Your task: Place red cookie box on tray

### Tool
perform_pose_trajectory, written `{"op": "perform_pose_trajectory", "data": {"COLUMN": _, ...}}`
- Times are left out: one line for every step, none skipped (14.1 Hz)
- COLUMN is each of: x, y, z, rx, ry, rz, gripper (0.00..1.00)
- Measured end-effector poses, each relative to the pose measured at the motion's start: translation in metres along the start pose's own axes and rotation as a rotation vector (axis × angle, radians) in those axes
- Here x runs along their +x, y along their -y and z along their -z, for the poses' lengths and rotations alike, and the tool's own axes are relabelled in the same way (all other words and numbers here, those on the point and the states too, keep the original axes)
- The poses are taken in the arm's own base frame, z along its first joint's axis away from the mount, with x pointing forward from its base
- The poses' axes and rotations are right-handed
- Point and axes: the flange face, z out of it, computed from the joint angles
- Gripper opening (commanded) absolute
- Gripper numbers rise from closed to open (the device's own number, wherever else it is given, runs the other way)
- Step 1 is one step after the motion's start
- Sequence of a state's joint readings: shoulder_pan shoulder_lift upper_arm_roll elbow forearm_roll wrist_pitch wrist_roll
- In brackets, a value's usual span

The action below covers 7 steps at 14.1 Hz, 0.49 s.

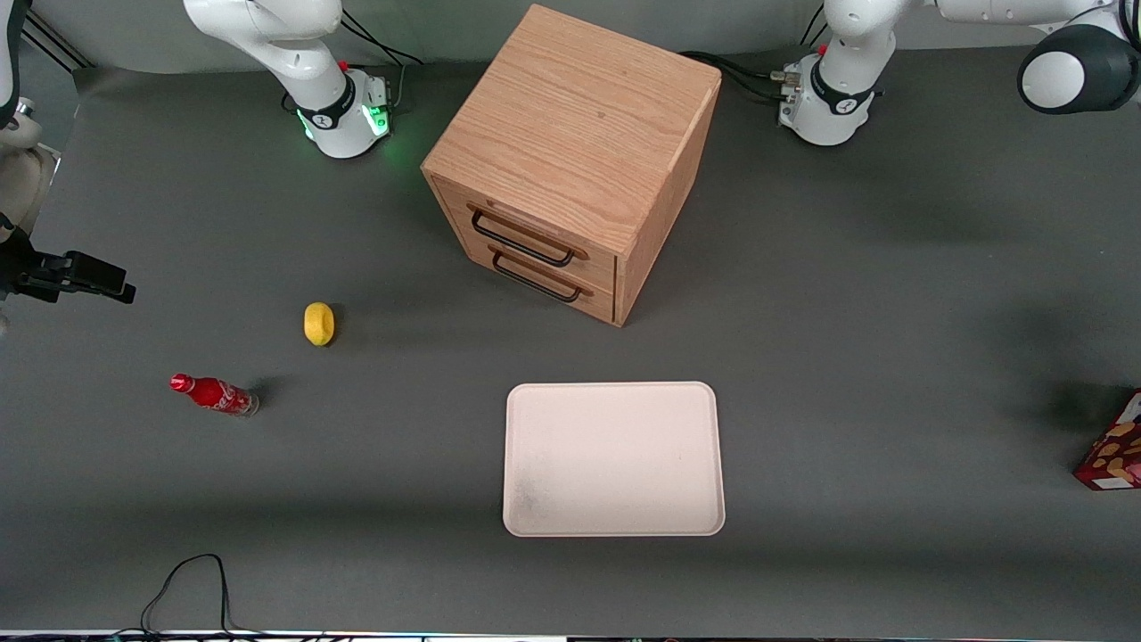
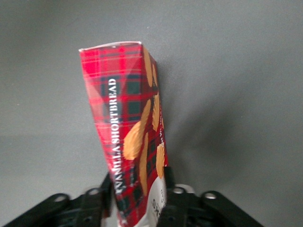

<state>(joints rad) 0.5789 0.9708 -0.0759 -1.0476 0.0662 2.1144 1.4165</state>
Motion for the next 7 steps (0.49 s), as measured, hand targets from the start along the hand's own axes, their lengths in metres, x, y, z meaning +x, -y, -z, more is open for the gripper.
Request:
{"op": "perform_pose_trajectory", "data": {"x": 0.0000, "y": 0.0008, "z": 0.0015, "rx": 0.004, "ry": 0.000, "rz": 0.000, "gripper": 0.11}}
{"op": "perform_pose_trajectory", "data": {"x": 0.0000, "y": 0.0015, "z": 0.0029, "rx": 0.006, "ry": -0.001, "rz": 0.000, "gripper": 0.03}}
{"op": "perform_pose_trajectory", "data": {"x": 0.0001, "y": 0.0020, "z": 0.0039, "rx": 0.009, "ry": -0.001, "rz": 0.000, "gripper": 0.00}}
{"op": "perform_pose_trajectory", "data": {"x": 0.0000, "y": 0.0022, "z": 0.0042, "rx": 0.009, "ry": -0.001, "rz": 0.001, "gripper": 0.00}}
{"op": "perform_pose_trajectory", "data": {"x": 0.0001, "y": 0.0023, "z": 0.0045, "rx": 0.010, "ry": -0.001, "rz": 0.000, "gripper": 0.00}}
{"op": "perform_pose_trajectory", "data": {"x": 0.0000, "y": 0.0026, "z": 0.0051, "rx": 0.011, "ry": -0.001, "rz": 0.001, "gripper": 0.00}}
{"op": "perform_pose_trajectory", "data": {"x": 0.0000, "y": 0.0031, "z": 0.0063, "rx": 0.013, "ry": -0.001, "rz": 0.001, "gripper": 0.00}}
